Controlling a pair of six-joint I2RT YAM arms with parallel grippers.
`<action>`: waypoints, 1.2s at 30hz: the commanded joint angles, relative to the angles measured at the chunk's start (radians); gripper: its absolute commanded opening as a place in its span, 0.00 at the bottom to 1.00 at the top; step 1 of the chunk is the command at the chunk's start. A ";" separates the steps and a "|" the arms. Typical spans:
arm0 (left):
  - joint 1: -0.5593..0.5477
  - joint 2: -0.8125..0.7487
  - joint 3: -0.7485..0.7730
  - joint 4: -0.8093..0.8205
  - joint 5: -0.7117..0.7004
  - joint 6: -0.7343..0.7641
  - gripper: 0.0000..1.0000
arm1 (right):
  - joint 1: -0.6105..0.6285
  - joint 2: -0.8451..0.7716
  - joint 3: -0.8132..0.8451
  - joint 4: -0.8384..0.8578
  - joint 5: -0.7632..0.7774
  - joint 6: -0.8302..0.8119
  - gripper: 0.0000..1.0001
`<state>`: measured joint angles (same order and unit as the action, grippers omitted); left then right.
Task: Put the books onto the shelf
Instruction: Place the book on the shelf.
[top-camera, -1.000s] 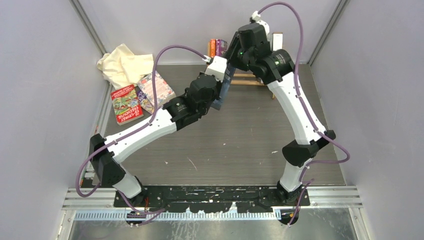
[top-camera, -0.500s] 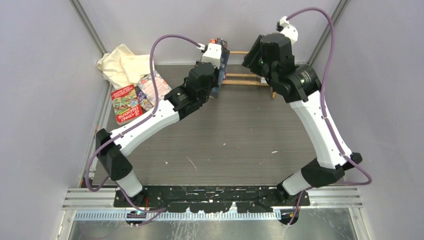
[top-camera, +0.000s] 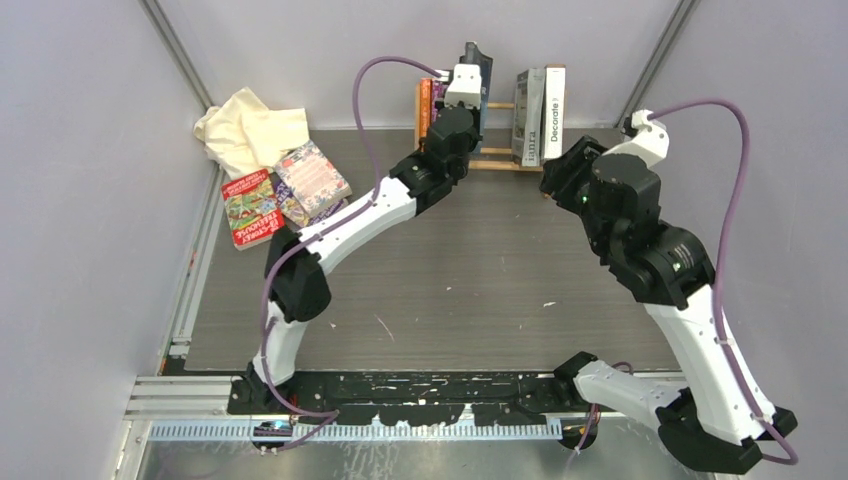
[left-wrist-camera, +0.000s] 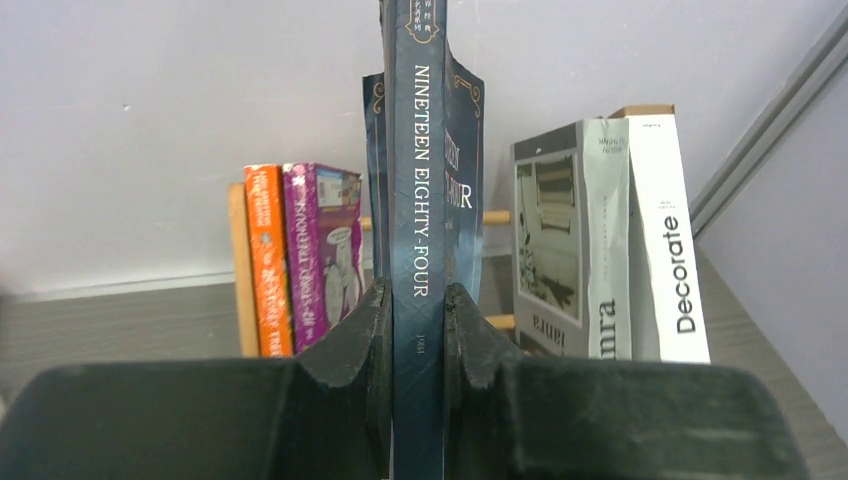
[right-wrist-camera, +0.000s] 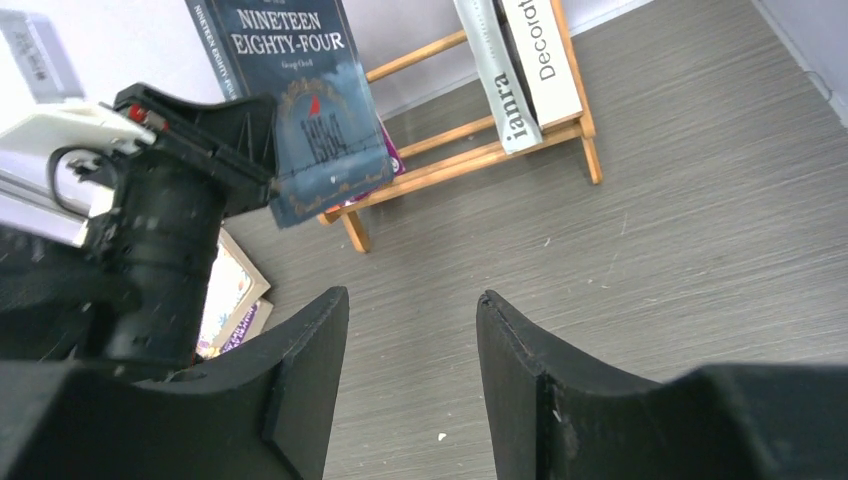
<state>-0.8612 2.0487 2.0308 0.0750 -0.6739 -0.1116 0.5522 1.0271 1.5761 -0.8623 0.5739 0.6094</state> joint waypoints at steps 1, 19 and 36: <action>0.030 0.076 0.136 0.315 -0.012 0.039 0.00 | -0.003 -0.031 -0.050 0.081 0.044 -0.055 0.55; 0.181 0.396 0.377 0.405 0.118 0.041 0.00 | -0.004 0.007 -0.176 0.174 0.076 -0.170 0.55; 0.152 0.413 0.238 0.498 0.089 0.062 0.00 | -0.023 -0.040 -0.255 0.185 0.087 -0.176 0.55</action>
<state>-0.7010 2.5095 2.2745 0.3561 -0.5518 -0.0662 0.5385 1.0344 1.3373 -0.7197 0.6323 0.4393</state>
